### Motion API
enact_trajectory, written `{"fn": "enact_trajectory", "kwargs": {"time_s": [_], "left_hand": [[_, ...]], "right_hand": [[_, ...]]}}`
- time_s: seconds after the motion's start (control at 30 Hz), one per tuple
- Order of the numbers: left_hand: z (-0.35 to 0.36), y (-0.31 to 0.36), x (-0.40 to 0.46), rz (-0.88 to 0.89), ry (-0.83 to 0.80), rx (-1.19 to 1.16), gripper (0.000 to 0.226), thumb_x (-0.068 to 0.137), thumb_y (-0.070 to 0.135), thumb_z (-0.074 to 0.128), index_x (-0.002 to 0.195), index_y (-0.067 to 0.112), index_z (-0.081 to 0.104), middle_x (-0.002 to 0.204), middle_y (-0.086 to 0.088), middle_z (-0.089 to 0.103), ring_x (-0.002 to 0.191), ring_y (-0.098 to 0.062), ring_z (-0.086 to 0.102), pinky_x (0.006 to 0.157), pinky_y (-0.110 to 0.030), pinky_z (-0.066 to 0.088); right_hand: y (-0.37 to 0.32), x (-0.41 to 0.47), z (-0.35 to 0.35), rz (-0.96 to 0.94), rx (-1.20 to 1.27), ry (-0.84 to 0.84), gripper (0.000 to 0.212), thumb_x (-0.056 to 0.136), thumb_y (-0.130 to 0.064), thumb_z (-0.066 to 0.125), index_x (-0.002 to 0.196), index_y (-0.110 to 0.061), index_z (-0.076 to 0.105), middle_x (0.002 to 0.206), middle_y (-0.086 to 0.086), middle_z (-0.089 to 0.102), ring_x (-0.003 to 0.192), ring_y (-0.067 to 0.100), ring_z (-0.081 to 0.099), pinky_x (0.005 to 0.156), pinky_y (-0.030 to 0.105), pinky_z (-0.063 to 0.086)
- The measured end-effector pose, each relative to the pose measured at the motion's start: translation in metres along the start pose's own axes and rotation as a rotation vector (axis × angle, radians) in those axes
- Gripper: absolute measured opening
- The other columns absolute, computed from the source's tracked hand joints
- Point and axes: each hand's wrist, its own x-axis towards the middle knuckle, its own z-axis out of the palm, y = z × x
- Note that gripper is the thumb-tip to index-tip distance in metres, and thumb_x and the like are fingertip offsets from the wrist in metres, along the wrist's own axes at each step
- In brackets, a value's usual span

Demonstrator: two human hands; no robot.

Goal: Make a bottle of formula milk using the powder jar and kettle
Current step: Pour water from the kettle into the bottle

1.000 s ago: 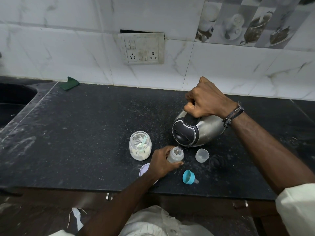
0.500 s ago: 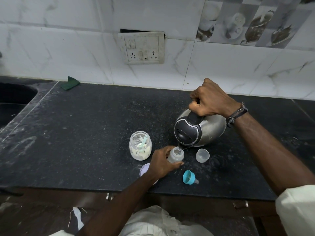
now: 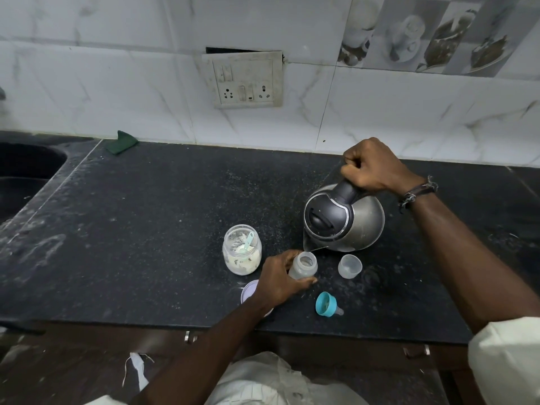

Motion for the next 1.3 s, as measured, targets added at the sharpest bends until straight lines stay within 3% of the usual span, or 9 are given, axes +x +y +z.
{"fn": "enact_trajectory", "kwargs": {"time_s": [0.2,0.37,0.53,0.67,0.87,1.03,1.3], "left_hand": [[0.0,0.001,-0.001,0.018,0.006,0.003,0.055,0.059,0.042,0.092,0.106,0.05,0.065,0.111,0.011,0.076,0.104,-0.007,0.073,0.095,-0.04,0.06],[0.0,0.002,-0.001,0.018,0.004,0.008,0.055,0.06,0.04,0.092,0.108,0.049,0.066,0.113,0.011,0.076,0.106,-0.007,0.072,0.096,-0.04,0.059],[-0.001,0.002,-0.001,0.01,0.007,0.005,0.056,0.061,0.037,0.094,0.109,0.047,0.066,0.112,0.011,0.076,0.105,-0.008,0.073,0.095,-0.041,0.06],[-0.001,0.003,-0.002,0.015,0.015,0.003,0.056,0.062,0.036,0.094,0.11,0.046,0.067,0.111,0.009,0.077,0.104,-0.009,0.073,0.095,-0.04,0.06],[0.0,0.003,-0.002,0.025,0.02,-0.002,0.057,0.062,0.038,0.093,0.112,0.04,0.068,0.111,0.008,0.077,0.104,-0.009,0.073,0.094,-0.041,0.06],[0.0,0.004,-0.002,0.027,0.04,0.009,0.054,0.063,0.038,0.093,0.106,0.056,0.066,0.108,0.008,0.077,0.102,-0.01,0.073,0.093,-0.042,0.06],[0.001,-0.005,0.0,-0.026,0.029,0.026,0.064,0.063,0.043,0.093,0.119,0.023,0.07,0.112,0.007,0.077,0.105,-0.011,0.073,0.094,-0.044,0.059]], "right_hand": [[0.02,0.007,0.002,0.166,0.224,0.13,0.03,0.068,-0.025,0.047,0.046,-0.015,0.029,0.048,0.001,0.023,0.047,0.009,0.02,0.046,0.028,0.019],[0.041,0.023,0.016,0.373,0.381,0.301,0.036,0.069,-0.022,0.052,0.048,0.001,0.035,0.044,-0.004,0.023,0.049,0.016,0.025,0.047,0.029,0.019],[0.045,0.041,0.033,0.585,0.464,0.482,0.037,0.069,-0.028,0.055,0.043,-0.013,0.032,0.036,-0.007,0.02,0.045,0.015,0.023,0.048,0.029,0.021],[0.039,0.061,0.048,0.744,0.473,0.561,0.039,0.07,-0.033,0.055,0.043,-0.014,0.034,0.046,-0.001,0.024,0.046,0.016,0.026,0.05,0.029,0.025],[0.029,0.09,0.067,0.914,0.52,0.606,0.04,0.072,-0.034,0.055,0.043,-0.011,0.04,0.045,0.001,0.032,0.05,0.023,0.038,0.055,0.029,0.034],[0.024,0.108,0.083,1.0,0.61,0.642,0.039,0.074,-0.032,0.058,0.045,-0.011,0.043,0.047,0.001,0.043,0.056,0.026,0.047,0.062,0.032,0.043],[0.019,0.117,0.102,1.051,0.631,0.642,0.041,0.078,-0.029,0.061,0.045,-0.012,0.043,0.048,0.0,0.046,0.062,0.027,0.051,0.066,0.034,0.045]]}}
